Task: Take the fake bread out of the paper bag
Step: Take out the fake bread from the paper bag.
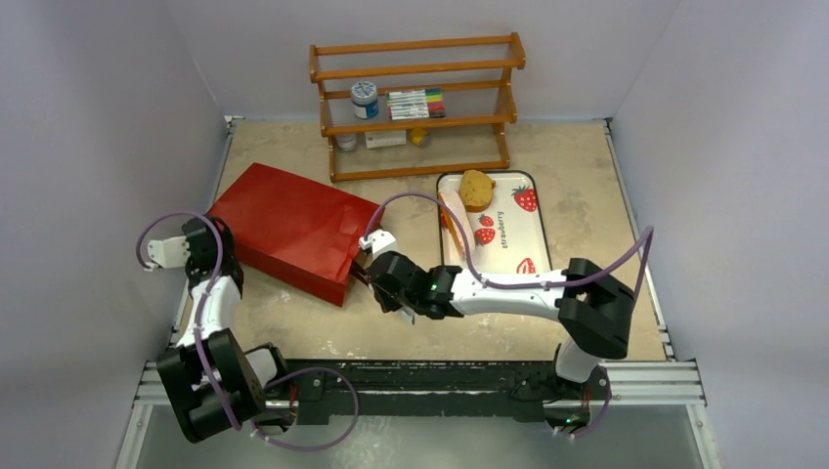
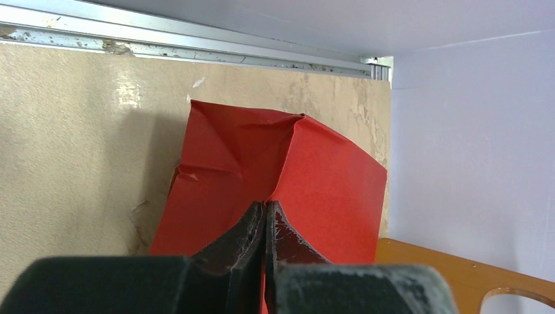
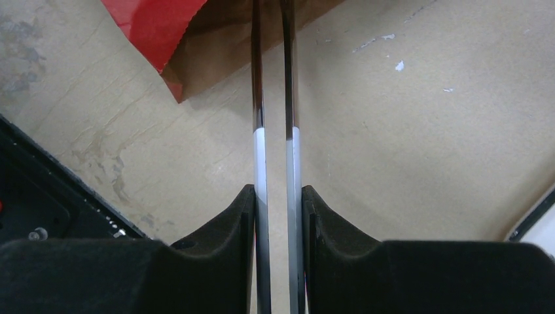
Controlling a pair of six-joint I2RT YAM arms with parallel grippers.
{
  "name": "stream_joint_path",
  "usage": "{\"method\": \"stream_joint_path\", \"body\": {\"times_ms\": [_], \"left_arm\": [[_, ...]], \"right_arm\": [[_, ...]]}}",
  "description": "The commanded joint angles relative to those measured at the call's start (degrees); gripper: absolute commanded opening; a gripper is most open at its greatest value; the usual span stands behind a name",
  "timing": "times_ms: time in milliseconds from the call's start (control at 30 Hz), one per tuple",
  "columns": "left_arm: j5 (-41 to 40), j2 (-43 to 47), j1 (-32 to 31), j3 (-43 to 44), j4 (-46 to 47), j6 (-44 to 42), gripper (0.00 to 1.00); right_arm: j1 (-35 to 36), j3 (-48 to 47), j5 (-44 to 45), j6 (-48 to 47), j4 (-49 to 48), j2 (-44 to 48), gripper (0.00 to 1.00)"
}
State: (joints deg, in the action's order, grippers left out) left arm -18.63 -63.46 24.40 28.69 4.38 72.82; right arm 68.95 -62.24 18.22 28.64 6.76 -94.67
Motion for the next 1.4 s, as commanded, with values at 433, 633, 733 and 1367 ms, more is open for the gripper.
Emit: {"method": "stream_joint_path", "body": {"times_ms": [433, 633, 733, 1367], "left_arm": [[5.6, 9.0, -3.1, -0.9, 16.3, 8.2, 0.00], [8.6, 11.7, -7.6, 4.4, 17.6, 5.7, 0.00], [9.3, 12.6, -9.7, 6.9, 14.6, 2.2, 0.00], [13.1, 16.5, -13.1, 8.0, 11.7, -0.3, 0.00]], "right_arm": [[-0.5, -1.7, -3.9, 1.0, -2.4, -6.4, 0.21], [-1.0, -3.0, -4.5, 0.3, -2.6, -8.1, 0.20], [-1.3, -3.9, -4.9, -0.4, -2.9, -8.8, 0.20], [-3.9, -5.1, -5.6, -2.3, -3.8, -9.3, 0.18]]}}
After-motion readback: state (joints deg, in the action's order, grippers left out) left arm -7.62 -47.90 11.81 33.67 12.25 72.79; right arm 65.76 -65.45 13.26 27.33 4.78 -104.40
